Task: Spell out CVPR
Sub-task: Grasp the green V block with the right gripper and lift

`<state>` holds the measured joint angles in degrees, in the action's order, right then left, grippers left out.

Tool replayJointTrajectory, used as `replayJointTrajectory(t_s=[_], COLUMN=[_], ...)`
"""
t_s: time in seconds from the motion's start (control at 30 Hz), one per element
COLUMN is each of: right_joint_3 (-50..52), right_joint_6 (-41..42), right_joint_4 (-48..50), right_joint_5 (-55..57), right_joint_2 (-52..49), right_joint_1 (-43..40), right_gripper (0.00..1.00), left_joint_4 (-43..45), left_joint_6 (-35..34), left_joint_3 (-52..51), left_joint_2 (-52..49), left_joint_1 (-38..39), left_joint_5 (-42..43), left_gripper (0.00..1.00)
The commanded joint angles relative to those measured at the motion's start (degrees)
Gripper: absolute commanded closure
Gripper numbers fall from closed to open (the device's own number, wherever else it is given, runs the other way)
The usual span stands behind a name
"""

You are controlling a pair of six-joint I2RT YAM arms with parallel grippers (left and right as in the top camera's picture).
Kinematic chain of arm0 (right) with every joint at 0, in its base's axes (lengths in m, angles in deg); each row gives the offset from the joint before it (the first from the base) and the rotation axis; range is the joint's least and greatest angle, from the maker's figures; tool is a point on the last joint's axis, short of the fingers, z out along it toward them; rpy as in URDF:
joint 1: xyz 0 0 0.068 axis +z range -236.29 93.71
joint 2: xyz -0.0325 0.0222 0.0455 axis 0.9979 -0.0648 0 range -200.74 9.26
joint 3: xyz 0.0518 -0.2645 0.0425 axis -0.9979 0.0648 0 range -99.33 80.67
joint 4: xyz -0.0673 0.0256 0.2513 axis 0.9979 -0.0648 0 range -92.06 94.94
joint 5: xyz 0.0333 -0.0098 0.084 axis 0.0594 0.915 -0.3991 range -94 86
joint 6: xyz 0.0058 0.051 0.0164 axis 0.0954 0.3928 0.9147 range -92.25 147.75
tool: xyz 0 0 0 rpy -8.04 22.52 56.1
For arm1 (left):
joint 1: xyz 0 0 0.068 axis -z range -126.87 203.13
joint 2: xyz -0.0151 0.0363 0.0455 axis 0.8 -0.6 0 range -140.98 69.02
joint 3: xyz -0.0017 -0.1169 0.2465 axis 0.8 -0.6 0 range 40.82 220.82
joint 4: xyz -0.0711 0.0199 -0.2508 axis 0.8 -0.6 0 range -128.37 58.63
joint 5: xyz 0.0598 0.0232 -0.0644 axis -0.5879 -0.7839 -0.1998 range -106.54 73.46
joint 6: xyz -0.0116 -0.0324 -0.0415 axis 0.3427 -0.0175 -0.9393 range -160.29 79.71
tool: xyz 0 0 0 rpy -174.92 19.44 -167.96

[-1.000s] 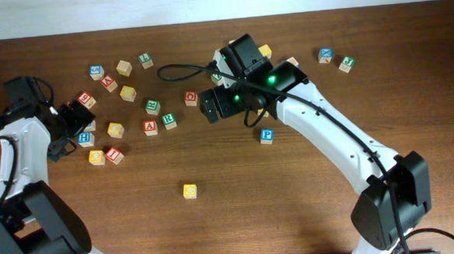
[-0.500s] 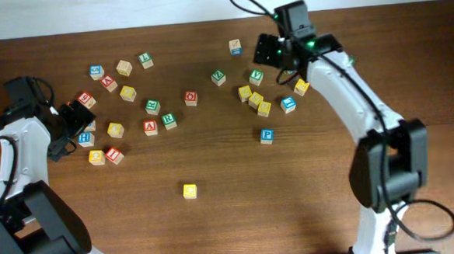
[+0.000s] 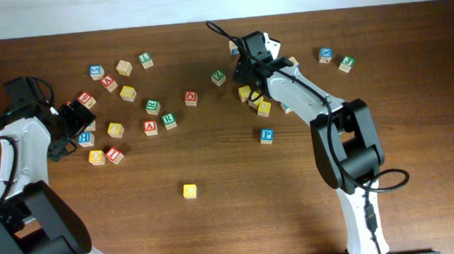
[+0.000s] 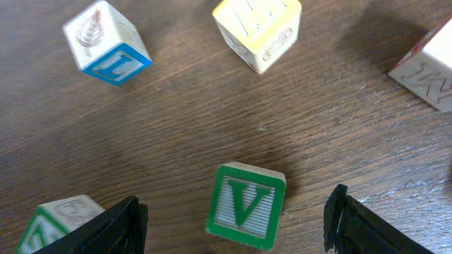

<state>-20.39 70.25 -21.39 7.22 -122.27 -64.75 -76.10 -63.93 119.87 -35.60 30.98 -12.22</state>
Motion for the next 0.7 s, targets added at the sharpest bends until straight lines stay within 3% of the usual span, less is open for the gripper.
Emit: replayJointTrajectory(t_s=[0.0,0.07,0.2,0.3,0.67], right_joint_3=[-0.8,-0.8,-0.8,-0.9,-0.9], right_joint_6=[2.4,2.4,2.4,2.4,1.4], right_joint_4=[0.0,0.0,0.0,0.9,1.7], right_joint_5=[1.7,2.6,3.0,3.0,2.5], right_joint_2=[-2.0,-2.2,-3.5,-3.5,-1.3], right_joint_1=[0.3,0.3,0.2,0.1,-1.0], right_gripper=[0.28,0.41,0.42,0.55,0.69], left_joint_4=[0.1,0.1,0.1,0.1,0.1], left_joint_6=[-0.7,-0.7,-0.7,-0.7,-0.7], left_joint_3=[-0.4,-0.4,-0.4,-0.4,-0.4], left_joint_2=[-0.5,-0.5,-0.5,-0.5,-0.5], left_joint_1=[0.0,0.0,0.0,0.0,0.0], left_joint_5=[0.4,0.4,0.4,0.4,0.4], left_gripper=[0.01,0.01,0.01,0.01,0.01])
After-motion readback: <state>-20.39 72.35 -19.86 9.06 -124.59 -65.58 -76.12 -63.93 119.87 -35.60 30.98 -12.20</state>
